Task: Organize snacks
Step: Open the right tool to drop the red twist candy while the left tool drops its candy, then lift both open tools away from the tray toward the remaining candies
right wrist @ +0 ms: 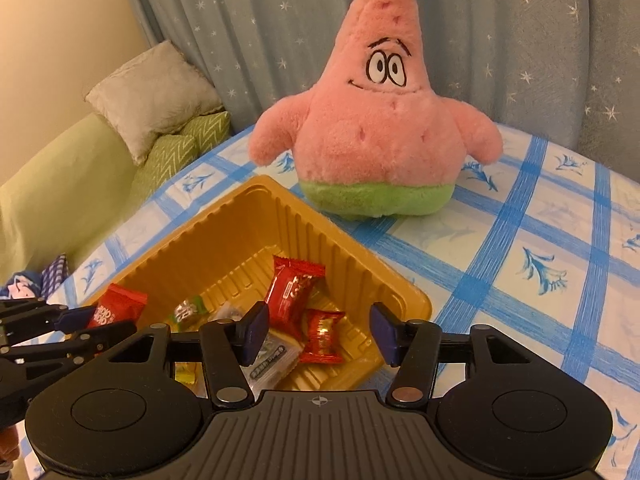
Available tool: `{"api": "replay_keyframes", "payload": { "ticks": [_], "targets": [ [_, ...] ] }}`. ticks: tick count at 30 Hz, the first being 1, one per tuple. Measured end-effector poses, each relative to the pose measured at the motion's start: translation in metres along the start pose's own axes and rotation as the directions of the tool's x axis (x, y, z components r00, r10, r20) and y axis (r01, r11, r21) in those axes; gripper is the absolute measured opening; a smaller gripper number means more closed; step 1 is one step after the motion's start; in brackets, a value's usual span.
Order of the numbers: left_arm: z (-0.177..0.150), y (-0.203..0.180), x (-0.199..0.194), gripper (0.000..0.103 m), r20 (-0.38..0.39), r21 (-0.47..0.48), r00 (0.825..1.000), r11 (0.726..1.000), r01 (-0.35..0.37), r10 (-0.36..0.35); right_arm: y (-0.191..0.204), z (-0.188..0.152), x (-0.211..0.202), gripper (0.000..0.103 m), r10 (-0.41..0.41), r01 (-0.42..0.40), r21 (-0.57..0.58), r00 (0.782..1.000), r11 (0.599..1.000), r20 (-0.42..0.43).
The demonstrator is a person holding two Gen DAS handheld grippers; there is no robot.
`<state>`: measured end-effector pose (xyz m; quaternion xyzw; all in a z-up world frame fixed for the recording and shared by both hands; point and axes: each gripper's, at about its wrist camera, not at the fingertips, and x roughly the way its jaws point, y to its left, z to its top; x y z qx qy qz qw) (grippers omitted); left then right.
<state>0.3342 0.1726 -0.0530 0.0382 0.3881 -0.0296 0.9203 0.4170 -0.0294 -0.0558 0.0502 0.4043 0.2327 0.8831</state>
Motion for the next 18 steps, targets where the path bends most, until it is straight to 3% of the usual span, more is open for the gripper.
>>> {"api": "replay_keyframes", "payload": {
  "ticks": [14,18],
  "targets": [
    [0.002,-0.001,-0.002,0.024,0.0,-0.012,1.0,1.0,-0.001,0.001,0.008,-0.009,-0.012,0.056,0.035,-0.035,-0.007,0.999,0.999,0.0],
    [0.001,0.001,-0.005,0.03,0.0,-0.033,1.0,0.999,-0.001,0.001,0.01,-0.011,-0.018,0.056,0.046,-0.046,-0.002,0.999,0.999,0.009]
  ]
}}
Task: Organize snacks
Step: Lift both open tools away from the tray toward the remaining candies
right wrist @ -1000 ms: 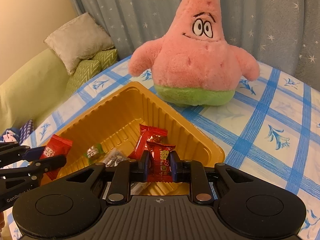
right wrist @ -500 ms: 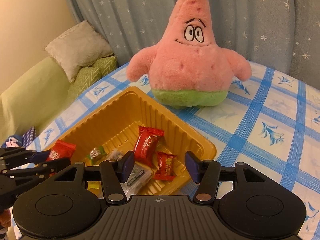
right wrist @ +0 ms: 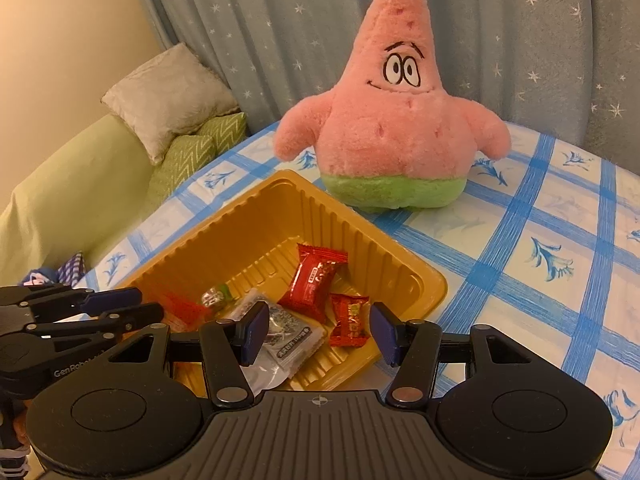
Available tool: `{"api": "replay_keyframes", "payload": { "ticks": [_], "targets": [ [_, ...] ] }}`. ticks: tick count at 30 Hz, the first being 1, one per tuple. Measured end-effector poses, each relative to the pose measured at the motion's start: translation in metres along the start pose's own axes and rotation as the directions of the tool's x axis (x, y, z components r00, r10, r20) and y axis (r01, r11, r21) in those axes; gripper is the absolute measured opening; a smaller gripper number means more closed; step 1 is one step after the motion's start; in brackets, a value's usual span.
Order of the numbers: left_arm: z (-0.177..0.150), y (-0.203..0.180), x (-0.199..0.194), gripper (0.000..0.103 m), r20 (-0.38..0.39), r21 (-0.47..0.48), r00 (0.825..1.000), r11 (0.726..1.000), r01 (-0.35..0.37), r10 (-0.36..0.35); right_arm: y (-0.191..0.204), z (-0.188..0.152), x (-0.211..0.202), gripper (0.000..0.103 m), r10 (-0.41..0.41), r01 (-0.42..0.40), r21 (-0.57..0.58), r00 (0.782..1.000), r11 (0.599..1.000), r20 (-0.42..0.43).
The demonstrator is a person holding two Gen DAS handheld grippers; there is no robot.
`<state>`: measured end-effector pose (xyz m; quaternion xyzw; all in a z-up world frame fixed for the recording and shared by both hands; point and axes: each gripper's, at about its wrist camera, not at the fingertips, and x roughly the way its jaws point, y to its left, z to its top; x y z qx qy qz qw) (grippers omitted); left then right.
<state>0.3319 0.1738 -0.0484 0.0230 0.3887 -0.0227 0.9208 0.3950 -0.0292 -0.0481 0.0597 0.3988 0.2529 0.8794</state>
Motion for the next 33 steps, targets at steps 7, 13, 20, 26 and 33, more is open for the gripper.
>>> {"api": "replay_keyframes", "payload": {
  "ticks": [7,13,20,26,33],
  "targets": [
    [-0.005,0.003,-0.012,0.034,-0.009,-0.04,1.0,0.999,-0.005,0.004,0.006,-0.008,-0.014,0.056,0.024,-0.024,0.005,1.0,1.0,0.008],
    [-0.021,0.004,-0.036,0.035,-0.018,-0.089,1.0,0.996,0.001,-0.002,0.011,-0.023,-0.037,0.056,0.048,-0.048,0.019,0.999,0.999,0.023],
    [-0.046,-0.005,-0.067,0.035,-0.033,-0.111,0.999,0.994,0.011,-0.015,0.009,-0.052,-0.067,0.056,0.056,-0.057,0.067,0.998,0.996,0.024],
    [-0.064,-0.02,-0.089,0.035,-0.043,-0.102,0.999,0.994,0.026,-0.03,0.003,-0.08,-0.092,0.056,0.04,-0.041,0.107,0.999,0.993,0.008],
    [-0.081,-0.04,-0.104,0.035,-0.059,-0.079,0.997,0.996,0.049,-0.053,-0.005,-0.109,-0.117,0.056,0.005,-0.004,0.129,1.0,0.992,-0.009]
  ]
}}
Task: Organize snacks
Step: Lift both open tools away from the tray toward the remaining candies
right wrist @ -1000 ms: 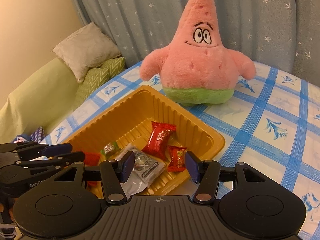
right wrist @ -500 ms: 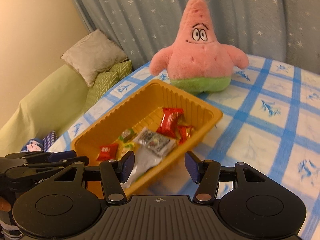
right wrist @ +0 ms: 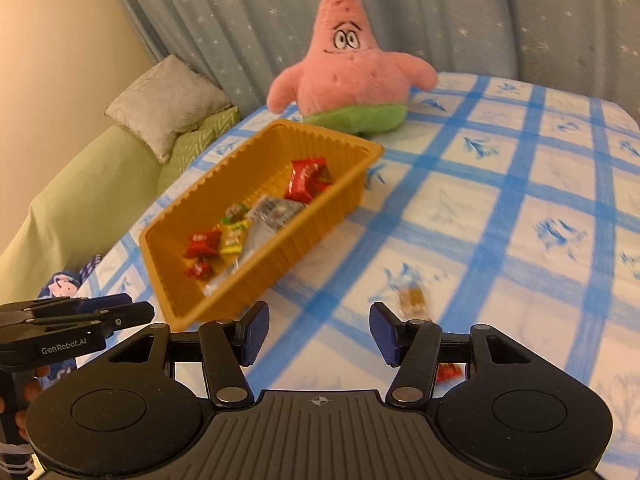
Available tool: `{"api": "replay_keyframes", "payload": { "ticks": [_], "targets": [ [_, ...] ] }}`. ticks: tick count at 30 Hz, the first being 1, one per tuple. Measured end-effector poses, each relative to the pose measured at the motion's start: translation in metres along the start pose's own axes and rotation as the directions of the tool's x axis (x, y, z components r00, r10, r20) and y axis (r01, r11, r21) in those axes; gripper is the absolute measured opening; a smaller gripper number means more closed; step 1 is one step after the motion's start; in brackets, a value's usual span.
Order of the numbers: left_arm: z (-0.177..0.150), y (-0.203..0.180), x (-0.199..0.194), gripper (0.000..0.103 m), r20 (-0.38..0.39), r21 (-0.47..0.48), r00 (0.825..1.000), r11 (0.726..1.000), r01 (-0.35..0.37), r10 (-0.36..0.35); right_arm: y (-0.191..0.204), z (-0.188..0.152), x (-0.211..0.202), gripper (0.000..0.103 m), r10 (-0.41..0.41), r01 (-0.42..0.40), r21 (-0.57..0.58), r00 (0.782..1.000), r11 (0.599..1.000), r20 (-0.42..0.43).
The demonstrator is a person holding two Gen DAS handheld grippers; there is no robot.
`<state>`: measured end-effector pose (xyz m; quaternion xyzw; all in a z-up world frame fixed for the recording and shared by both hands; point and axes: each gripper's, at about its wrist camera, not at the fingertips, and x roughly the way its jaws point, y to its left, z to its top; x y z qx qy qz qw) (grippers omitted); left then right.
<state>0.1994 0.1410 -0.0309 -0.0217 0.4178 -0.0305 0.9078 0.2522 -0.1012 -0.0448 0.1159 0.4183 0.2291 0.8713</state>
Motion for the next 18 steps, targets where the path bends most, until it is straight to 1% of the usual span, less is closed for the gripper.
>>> {"api": "replay_keyframes", "payload": {
  "ticks": [11,18],
  "targets": [
    [-0.022,-0.038,-0.008,0.036,-0.031,0.033,0.998,0.998,0.046,-0.045,-0.015,-0.031,-0.031,0.056,-0.059,0.059,0.002,0.998,0.998,-0.006],
    [-0.032,-0.068,-0.007,0.037,-0.052,0.068,0.995,0.994,0.088,-0.085,-0.028,-0.047,-0.043,0.056,-0.096,0.096,0.001,0.995,0.995,-0.02]
  ]
}}
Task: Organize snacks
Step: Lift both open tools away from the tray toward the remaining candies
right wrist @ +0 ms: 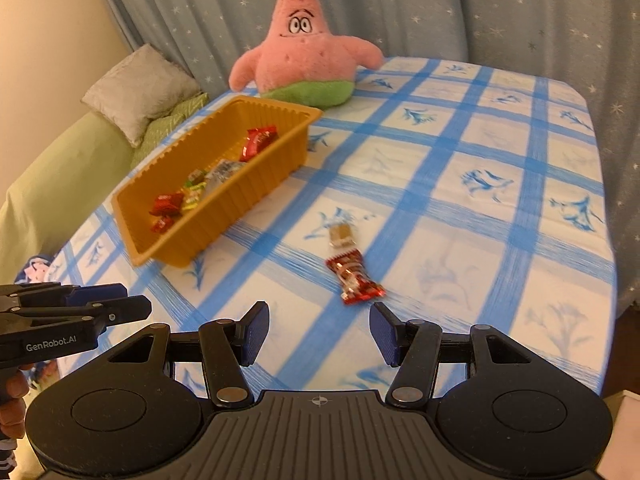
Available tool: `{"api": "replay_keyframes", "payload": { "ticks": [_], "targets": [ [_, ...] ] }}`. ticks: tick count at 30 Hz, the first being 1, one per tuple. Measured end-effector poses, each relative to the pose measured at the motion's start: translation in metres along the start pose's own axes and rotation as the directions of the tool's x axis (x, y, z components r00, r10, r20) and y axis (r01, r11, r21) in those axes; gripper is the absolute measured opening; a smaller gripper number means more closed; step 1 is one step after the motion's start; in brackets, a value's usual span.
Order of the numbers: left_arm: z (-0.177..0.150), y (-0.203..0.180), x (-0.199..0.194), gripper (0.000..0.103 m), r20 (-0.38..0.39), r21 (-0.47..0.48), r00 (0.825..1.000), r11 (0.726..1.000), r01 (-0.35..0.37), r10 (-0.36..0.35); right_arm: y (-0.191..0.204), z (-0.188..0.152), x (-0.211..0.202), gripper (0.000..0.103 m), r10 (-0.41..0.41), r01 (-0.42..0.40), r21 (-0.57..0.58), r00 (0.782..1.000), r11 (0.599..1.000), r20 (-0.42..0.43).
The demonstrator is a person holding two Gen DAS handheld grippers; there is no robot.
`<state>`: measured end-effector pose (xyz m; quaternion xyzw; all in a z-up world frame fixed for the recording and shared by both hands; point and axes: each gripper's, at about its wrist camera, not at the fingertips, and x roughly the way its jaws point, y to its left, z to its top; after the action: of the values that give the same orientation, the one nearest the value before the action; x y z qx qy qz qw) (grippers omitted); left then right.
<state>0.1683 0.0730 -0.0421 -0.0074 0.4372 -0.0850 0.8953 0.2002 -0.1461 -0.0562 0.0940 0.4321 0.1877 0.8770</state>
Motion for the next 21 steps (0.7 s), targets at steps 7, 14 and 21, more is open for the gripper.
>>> {"api": "replay_keyframes", "payload": {
  "ticks": [7,14,21],
  "targets": [
    [-0.003,-0.026,0.013,0.039,-0.026,0.027,0.999,0.999,0.033,-0.032,-0.013,-0.01,0.0,0.056,-0.031,0.03,-0.011,0.999,0.999,-0.022],
    [-0.003,-0.042,0.027,0.039,-0.054,0.047,0.998,0.998,0.048,-0.045,-0.021,-0.013,0.007,0.056,-0.042,0.041,-0.024,0.998,0.999,-0.044],
    [0.0,-0.049,0.042,0.039,-0.077,0.06,0.996,0.997,0.044,-0.039,-0.026,-0.007,0.019,0.056,-0.041,0.039,-0.052,0.998,0.998,-0.048]
  ]
}}
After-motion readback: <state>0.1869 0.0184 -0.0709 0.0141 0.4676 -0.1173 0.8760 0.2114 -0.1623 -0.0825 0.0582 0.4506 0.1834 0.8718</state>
